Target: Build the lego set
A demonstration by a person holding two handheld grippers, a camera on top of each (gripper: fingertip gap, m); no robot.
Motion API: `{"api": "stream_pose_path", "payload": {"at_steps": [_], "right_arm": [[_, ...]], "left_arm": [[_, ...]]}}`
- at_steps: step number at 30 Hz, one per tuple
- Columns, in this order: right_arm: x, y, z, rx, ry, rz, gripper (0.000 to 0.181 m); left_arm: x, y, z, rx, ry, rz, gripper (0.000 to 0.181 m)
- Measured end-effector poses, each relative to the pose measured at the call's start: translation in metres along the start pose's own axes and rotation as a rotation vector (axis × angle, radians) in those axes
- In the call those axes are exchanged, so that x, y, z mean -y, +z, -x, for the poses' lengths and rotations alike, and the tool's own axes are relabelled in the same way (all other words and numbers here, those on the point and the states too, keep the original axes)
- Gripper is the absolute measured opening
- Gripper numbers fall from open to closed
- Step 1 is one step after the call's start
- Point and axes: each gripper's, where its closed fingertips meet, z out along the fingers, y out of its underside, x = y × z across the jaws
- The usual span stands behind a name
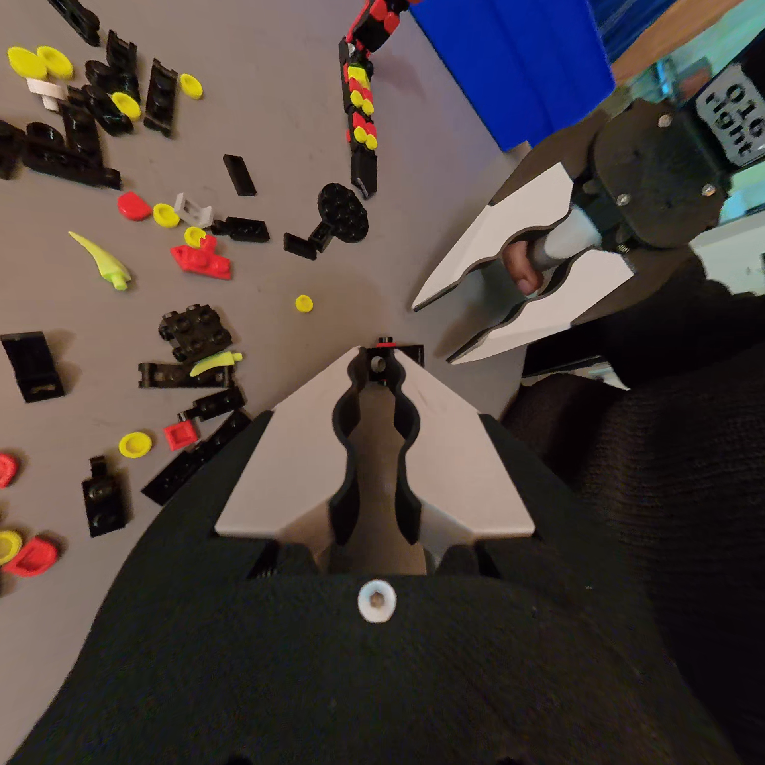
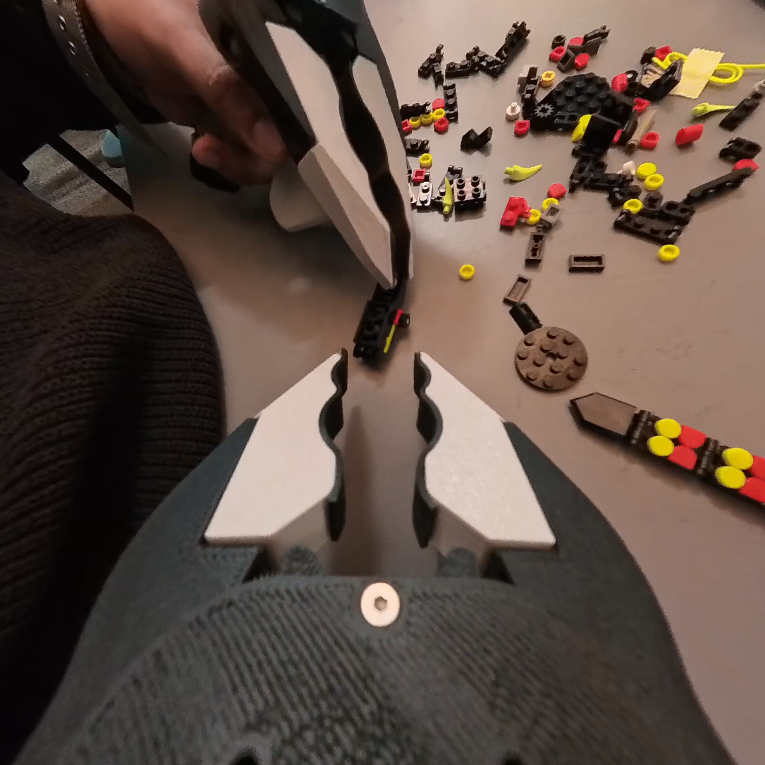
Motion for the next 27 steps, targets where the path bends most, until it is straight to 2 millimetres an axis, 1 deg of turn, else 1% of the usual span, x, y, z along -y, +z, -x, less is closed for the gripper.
{"api": "stream_pose_path", "payload": {"at_steps": [5, 8, 11, 16, 27], "right_arm": [[0.0, -0.001, -0.002, -0.018, -0.014, -0.001, 0.029], [-0.001, 0.0, -0.003, -0.026, -0.025, 0.008, 0.028], [0.0, -0.001, -0.004, -0.037, -0.036, 0.006, 0.028], [0.003, -0.001, -0.004, -0.045, -0.048, -0.009, 0.027], [0.005, -0.002, -0.008, -0.069, -0.049, -0.014, 0.025]], "left_arm": [[-0.002, -0.002, 0.004, 0.045, 0.072, 0.02, 0.017], [-0.002, -0.005, 0.002, 0.026, 0.084, 0.021, 0.02], [-0.005, -0.006, 0.003, 0.018, 0.106, 0.042, 0.023], [-0.013, -0.004, 0.001, 0.032, 0.154, 0.083, 0.025], [-0.024, 0.001, -0.012, -0.022, 0.195, 0.128, 0.025]]}}
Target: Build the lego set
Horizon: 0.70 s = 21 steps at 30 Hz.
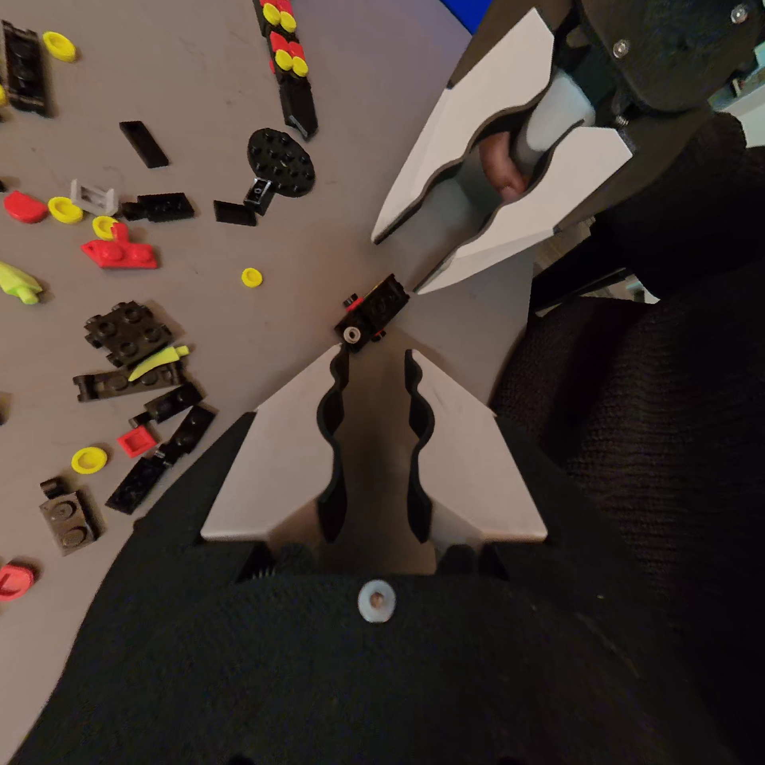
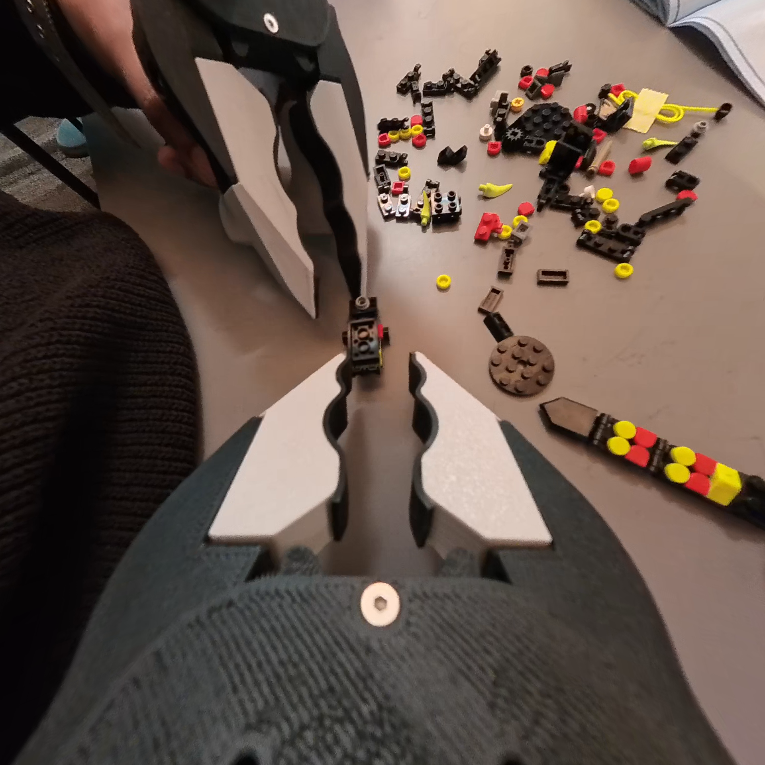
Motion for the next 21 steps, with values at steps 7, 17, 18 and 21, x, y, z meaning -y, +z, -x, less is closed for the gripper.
{"api": "stream_pose_path", "payload": {"at_steps": [7, 17, 18, 21], "right_arm": [[0.006, -0.007, -0.012, -0.055, 0.023, -0.041, 0.023], [0.03, -0.034, -0.033, -0.202, -0.01, -0.183, 0.0], [0.032, -0.038, -0.036, -0.215, -0.003, -0.203, 0.0], [0.033, -0.05, -0.055, -0.332, 0.018, -0.233, 0.004]], "left_arm": [[0.003, -0.005, 0.002, 0.003, 0.013, -0.014, 0.023], [0.036, -0.034, 0.002, -0.103, 0.095, -0.27, 0.006], [0.042, -0.04, 0.003, -0.105, 0.087, -0.314, 0.001], [0.059, -0.053, 0.027, 0.044, 0.031, -0.431, 0.0]]}}
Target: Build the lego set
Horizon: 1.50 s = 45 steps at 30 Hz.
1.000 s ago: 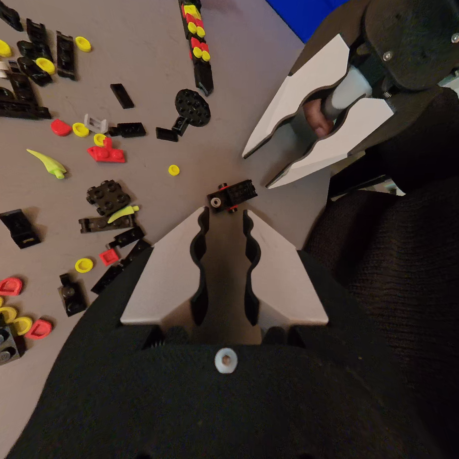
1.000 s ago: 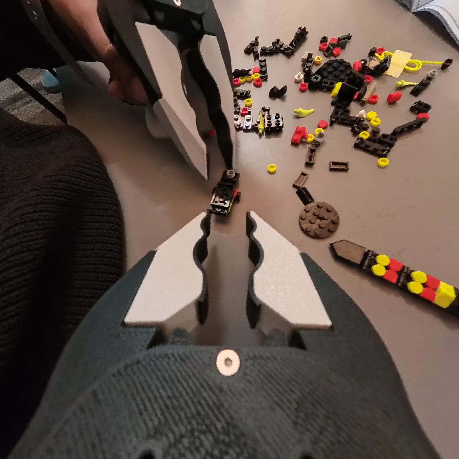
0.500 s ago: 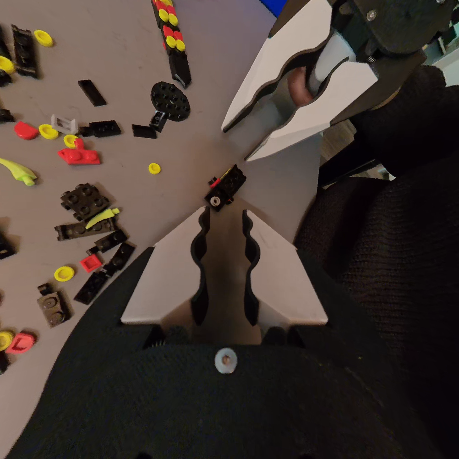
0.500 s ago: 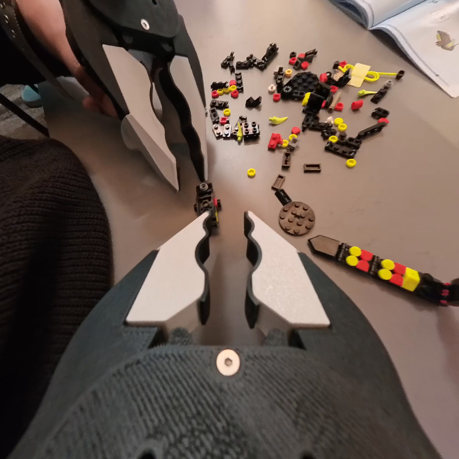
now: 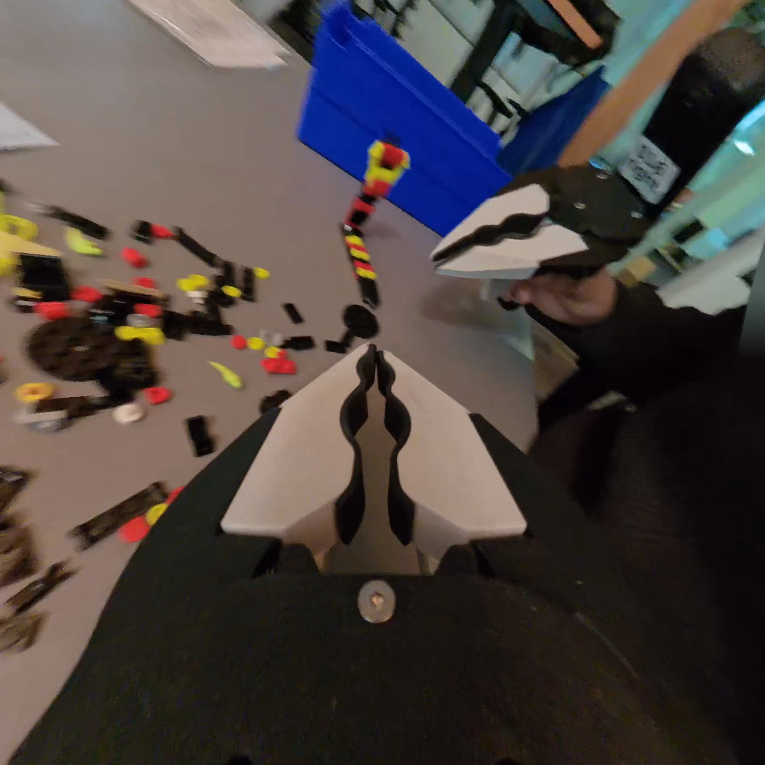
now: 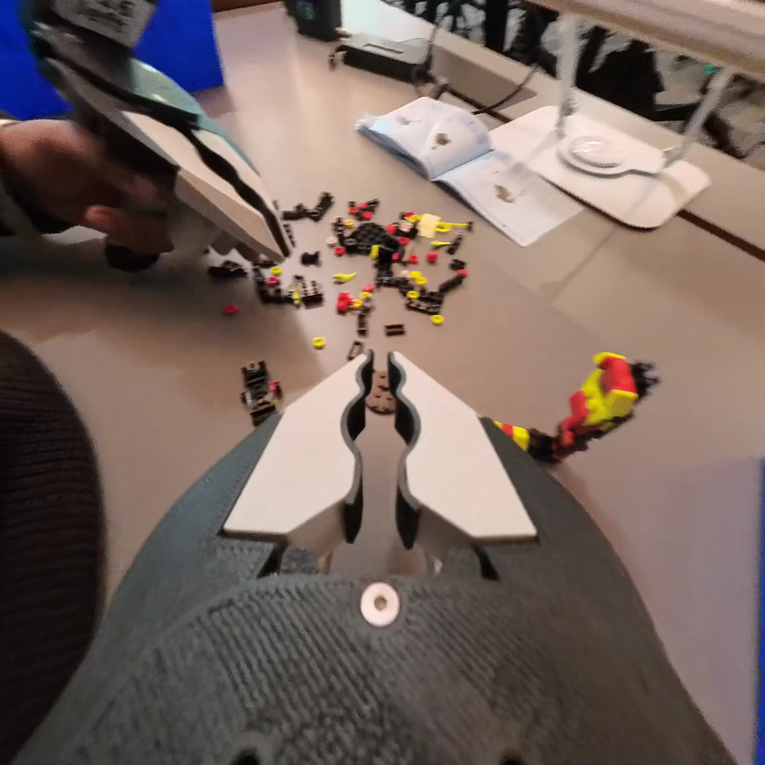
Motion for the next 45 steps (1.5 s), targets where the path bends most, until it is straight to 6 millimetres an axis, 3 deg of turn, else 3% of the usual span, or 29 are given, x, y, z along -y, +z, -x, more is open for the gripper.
{"api": "stream_pose_path", "payload": {"at_steps": [4, 12, 19, 27, 33, 45], "right_arm": [[0.008, -0.007, -0.013, -0.09, -0.017, -0.035, 0.017], [0.017, -0.017, -0.031, -0.306, -0.174, -0.062, 0.029], [0.019, -0.019, -0.03, -0.374, -0.221, -0.115, 0.022], [0.019, -0.017, -0.023, -0.307, -0.179, -0.142, 0.0], [0.017, -0.017, -0.022, -0.25, -0.096, -0.156, 0.0], [0.015, -0.013, -0.011, -0.17, -0.09, -0.148, 0.0]], "left_arm": [[0.01, -0.005, 0.015, 0.138, 0.092, -0.047, 0.0], [0.016, -0.008, 0.007, 0.157, 0.241, -0.109, 0.0], [0.017, -0.011, 0.007, 0.173, 0.267, -0.137, 0.0], [0.018, -0.011, 0.011, 0.207, 0.269, -0.146, 0.0], [0.017, -0.01, 0.012, 0.213, 0.271, -0.136, 0.0], [0.016, -0.008, 0.013, 0.233, 0.28, -0.118, 0.0]]}}
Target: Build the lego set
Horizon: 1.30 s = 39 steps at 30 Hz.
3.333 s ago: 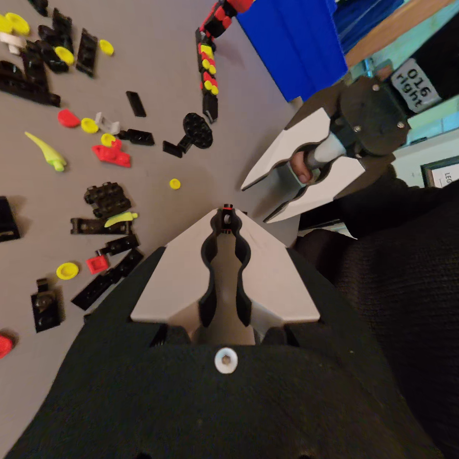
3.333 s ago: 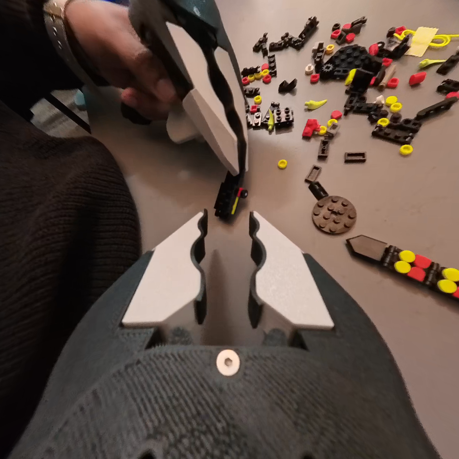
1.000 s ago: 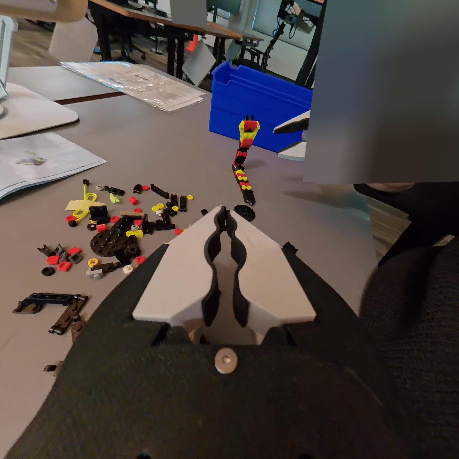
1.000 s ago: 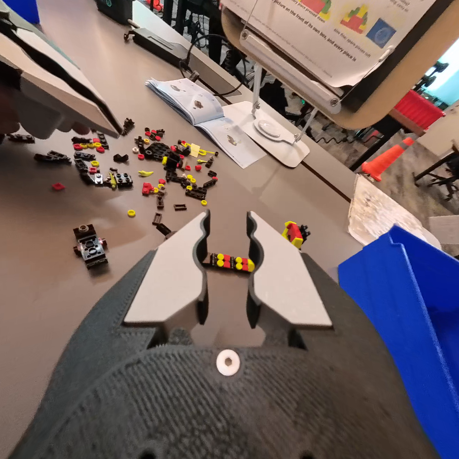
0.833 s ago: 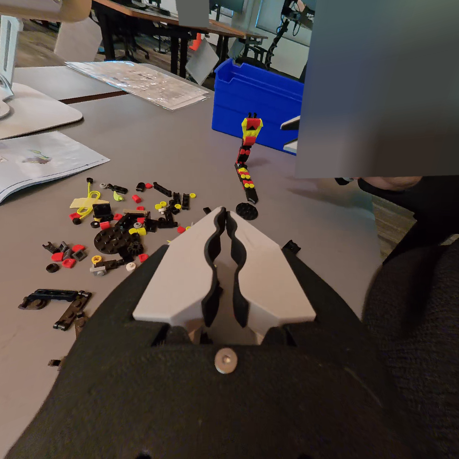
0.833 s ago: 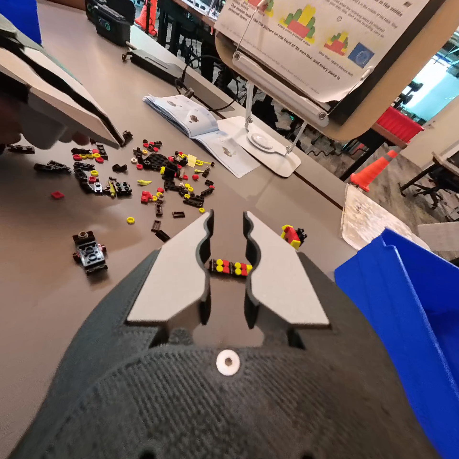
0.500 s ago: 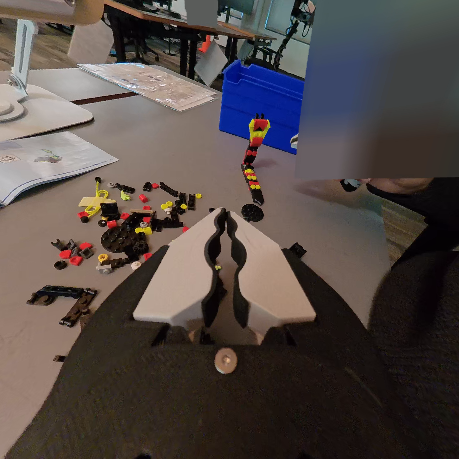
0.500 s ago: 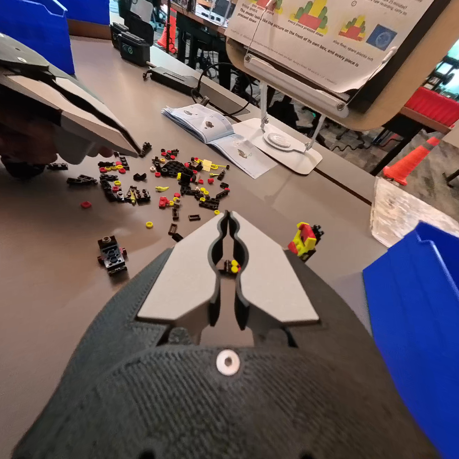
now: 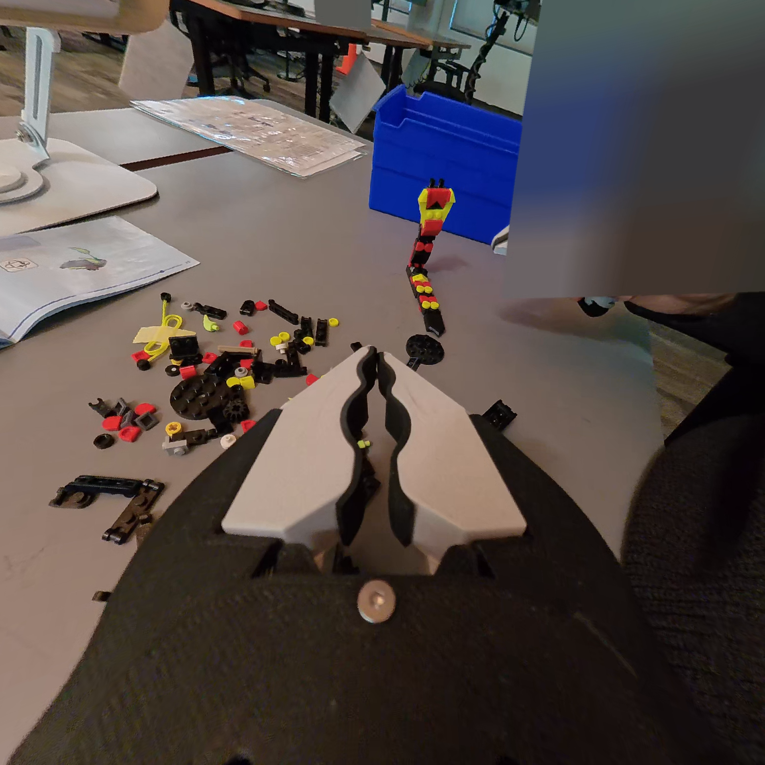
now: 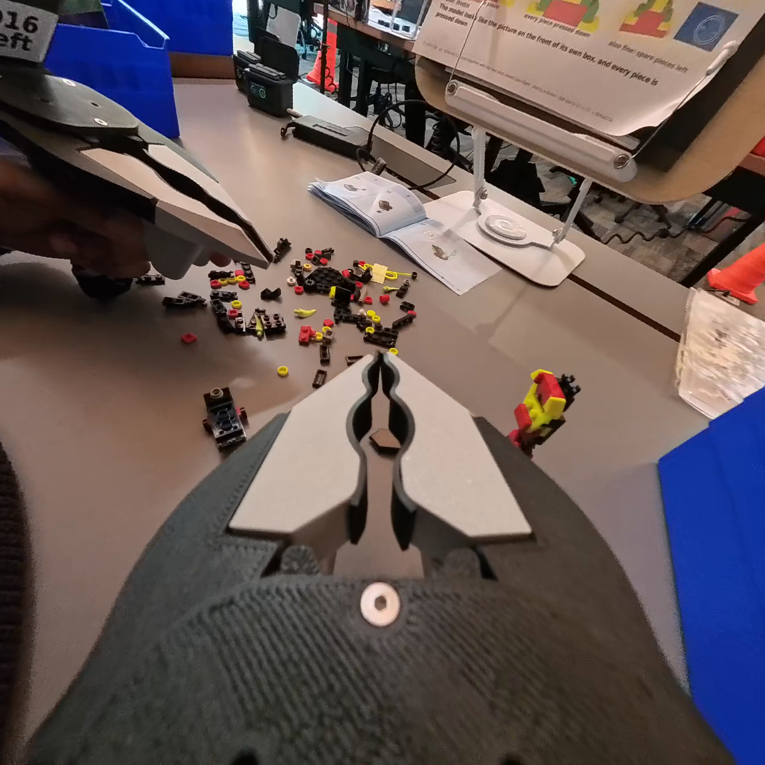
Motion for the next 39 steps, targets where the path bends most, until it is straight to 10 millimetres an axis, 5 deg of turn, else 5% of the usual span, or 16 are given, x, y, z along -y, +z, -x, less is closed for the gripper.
{"api": "stream_pose_path", "payload": {"at_steps": [39], "right_arm": [[-0.0024, -0.0004, 0.0027, 0.046, 0.066, 0.007, 0.0]], "left_arm": [[-0.0024, 0.0016, 0.0037, 0.014, -0.027, 0.019, 0.0]]}}
